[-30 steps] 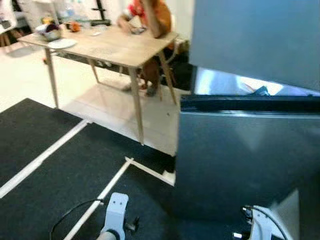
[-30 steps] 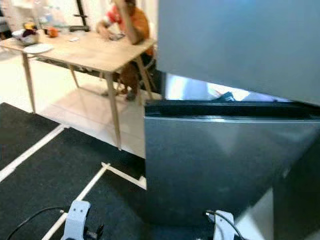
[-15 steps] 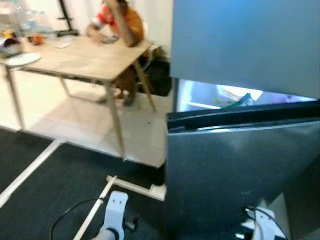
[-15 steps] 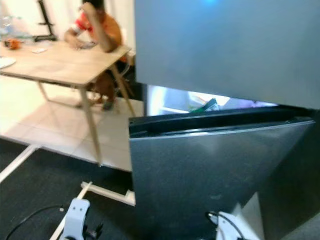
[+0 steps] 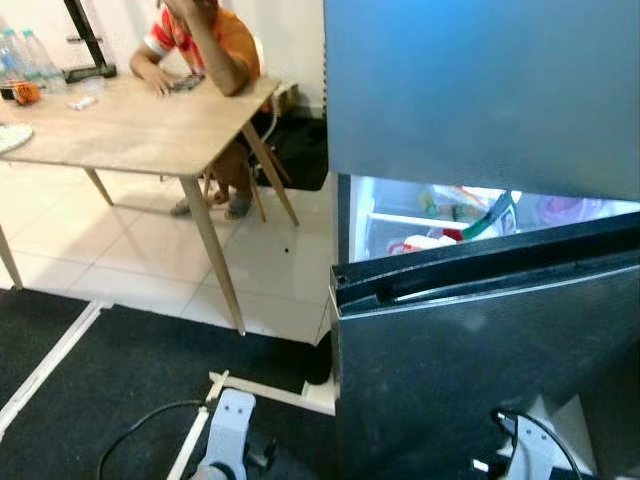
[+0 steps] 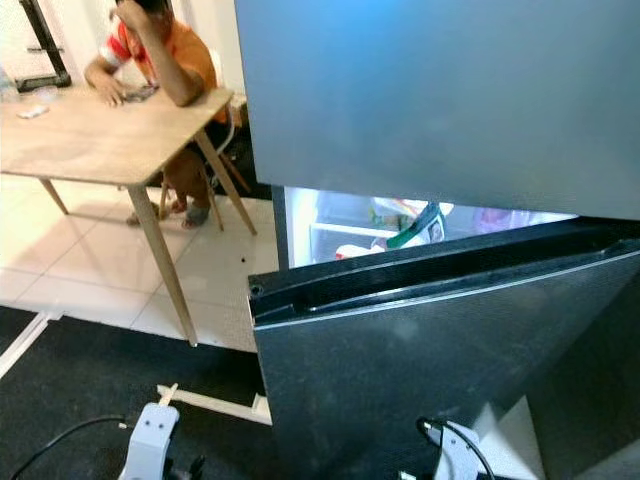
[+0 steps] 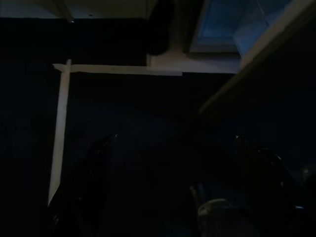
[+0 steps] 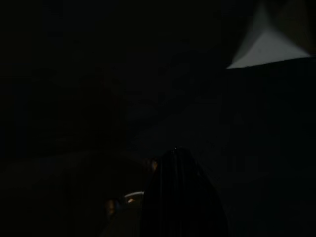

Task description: Restocking fridge

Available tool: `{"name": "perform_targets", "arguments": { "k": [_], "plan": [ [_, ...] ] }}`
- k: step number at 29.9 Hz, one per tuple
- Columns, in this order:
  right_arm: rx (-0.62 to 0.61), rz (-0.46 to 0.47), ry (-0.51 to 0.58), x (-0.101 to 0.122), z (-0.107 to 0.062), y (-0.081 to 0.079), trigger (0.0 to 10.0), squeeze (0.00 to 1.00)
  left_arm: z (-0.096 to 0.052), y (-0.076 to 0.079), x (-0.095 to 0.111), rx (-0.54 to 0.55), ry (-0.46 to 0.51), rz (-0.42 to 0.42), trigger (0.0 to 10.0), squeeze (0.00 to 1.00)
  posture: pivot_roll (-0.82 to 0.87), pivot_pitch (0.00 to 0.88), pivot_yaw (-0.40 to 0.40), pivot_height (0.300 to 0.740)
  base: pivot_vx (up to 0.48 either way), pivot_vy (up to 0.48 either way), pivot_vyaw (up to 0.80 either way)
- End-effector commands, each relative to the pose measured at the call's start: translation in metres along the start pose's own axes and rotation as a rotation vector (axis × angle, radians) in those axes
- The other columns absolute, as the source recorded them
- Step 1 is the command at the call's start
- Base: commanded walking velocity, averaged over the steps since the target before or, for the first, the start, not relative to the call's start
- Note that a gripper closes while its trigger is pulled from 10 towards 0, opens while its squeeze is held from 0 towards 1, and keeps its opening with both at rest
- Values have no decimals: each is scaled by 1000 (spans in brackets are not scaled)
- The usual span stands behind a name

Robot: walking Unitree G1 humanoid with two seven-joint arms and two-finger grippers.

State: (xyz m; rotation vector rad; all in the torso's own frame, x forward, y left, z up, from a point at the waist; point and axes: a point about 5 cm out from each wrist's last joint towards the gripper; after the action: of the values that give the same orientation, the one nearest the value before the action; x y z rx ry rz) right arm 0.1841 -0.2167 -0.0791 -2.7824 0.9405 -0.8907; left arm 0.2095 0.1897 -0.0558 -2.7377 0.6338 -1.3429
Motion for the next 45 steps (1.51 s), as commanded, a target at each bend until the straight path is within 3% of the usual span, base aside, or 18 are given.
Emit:
{"name": "perform_targets", "arguments": {
  "k": [1,3,6,8,9,10,11,13,14,15,17,20,23,25,36,42,43,45],
  "plan": [
    [-22,15,-11,-3,-1,6,10000,0,-3,3,-8,-15,-25,6,10000,0,5,52,22,740,0,0,0],
    [-20,11,-14,-3,-1,6,10000,0,-3,3,-8,-14,-26,8,10000,0,6,53,19,740,0,0,0],
    [78,-150,-34,-1,1,-9,10000,0,-3,0,-10,5,-38,1,10000,0,5,57,18,740,0,0,0],
    [78,-150,-34,-1,1,-9,10000,0,-3,0,-10,5,-38,1,10000,0,5,57,18,740,0,0,0],
    [164,-239,-45,0,1,-22,10000,0,-4,-1,-11,10,-43,1,10000,0,5,57,18,740,0,0,0],
    [164,-239,-45,0,1,-22,10000,0,-4,-1,-11,10,-43,1,10000,0,5,57,18,740,0,0,0],
    [290,-318,-42,4,1,-40,10000,0,-5,-2,-13,14,-46,1,10000,0,7,62,16,740,0,0,0],
    [290,-318,-42,4,1,-40,10000,0,-5,-2,-13,14,-46,1,10000,0,7,62,16,740,0,0,0],
    [414,-387,-39,10,-1,-58,10000,0,-5,-3,-14,16,-48,-1,10000,0,11,64,12,740,0,0,0],
    [414,-387,-39,10,-1,-58,10000,0,-5,-3,-14,16,-48,-1,10000,0,11,64,12,740,0,0,0],
    [584,-500,-30,21,-5,-81,10000,0,-7,-2,-16,15,-49,-2,10000,0,13,64,8,740,0,0,0],
    [633,-536,-19,25,-7,-86,10000,0,-7,-2,-17,14,-51,-2,10000,0,13,64,8,740,0,0,0],
    [678,-567,23,32,-10,-91,10000,0,-8,-1,-18,12,-52,-1,10000,0,15,65,2,740,0,0,0],
    [777,-611,170,47,-18,-100,10000,0,-10,0,-22,13,-59,-5,10000,0,15,67,-4,740,0,0,0],
    [877,-634,352,57,-30,-118,10000,0,-12,1,-27,15,-68,-2,10000,0,13,71,2,740,0,0,0],
    [891,-603,567,85,-46,-166,10000,0,-11,-4,-25,17,-66,7,10000,0,11,72,12,740,0,0,0],
    [796,-659,599,101,-48,-193,10000,0,-9,-6,-21,17,-63,17,10000,0,11,72,12,740,0,0,0],
    [748,-691,611,107,-48,-200,10000,0,-8,-7,-20,16,-61,19,10000,0,11,72,12,740,0,0,0]
  ]
}}
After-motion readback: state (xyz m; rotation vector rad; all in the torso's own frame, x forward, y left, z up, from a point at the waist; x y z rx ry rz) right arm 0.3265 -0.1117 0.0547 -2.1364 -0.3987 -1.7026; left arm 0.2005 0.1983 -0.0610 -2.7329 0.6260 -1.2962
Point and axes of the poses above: a point about 5 cm out from each wrist's last joint towards the gripper, its own z axis pointing out of the wrist towards the gripper, its own x axis along the axis of the wrist's last joint, y = z × x, and after that the axes turned 14 degrees about z, right-handed
